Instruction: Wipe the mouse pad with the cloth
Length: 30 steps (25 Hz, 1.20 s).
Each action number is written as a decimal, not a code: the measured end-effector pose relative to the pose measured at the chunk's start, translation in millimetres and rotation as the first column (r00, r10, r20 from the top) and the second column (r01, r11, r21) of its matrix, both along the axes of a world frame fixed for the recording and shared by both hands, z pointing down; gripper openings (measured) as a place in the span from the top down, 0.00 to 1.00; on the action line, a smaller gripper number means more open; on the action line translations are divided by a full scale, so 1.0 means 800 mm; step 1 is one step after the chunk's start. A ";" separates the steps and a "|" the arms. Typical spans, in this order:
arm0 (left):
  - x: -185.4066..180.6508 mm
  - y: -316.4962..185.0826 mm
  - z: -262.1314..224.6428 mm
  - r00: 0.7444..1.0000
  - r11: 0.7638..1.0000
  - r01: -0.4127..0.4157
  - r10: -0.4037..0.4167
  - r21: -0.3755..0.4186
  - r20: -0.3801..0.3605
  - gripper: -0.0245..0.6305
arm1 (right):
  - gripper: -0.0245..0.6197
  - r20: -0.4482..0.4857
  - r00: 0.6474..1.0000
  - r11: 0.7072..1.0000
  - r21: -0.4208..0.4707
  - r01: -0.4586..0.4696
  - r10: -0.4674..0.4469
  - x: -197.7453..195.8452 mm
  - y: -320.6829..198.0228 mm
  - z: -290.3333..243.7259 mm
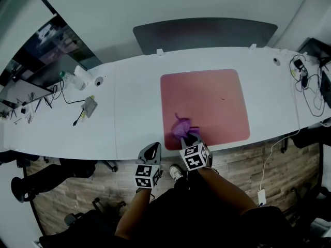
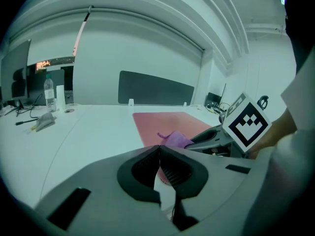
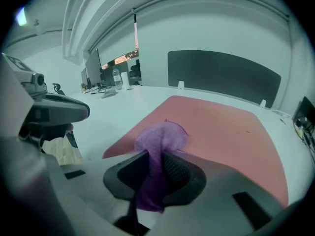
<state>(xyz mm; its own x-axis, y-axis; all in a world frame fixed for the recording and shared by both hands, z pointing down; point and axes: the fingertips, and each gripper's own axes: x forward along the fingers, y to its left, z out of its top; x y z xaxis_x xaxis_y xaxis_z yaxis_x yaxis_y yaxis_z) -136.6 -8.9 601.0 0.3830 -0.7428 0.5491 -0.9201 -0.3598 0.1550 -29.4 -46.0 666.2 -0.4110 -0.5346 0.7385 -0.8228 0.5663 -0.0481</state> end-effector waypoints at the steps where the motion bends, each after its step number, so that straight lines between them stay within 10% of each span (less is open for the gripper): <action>1: 0.004 -0.002 0.001 1.000 1.000 -0.009 0.009 0.001 -0.001 0.93 | 0.82 -0.006 1.000 1.000 -0.002 -0.024 0.024 0.014 0.000 0.001; 30: 0.153 -0.026 -0.004 0.972 0.974 -0.225 0.226 0.020 -0.061 0.93 | 0.82 -0.181 0.887 0.905 0.054 -0.423 0.425 0.344 -0.005 0.011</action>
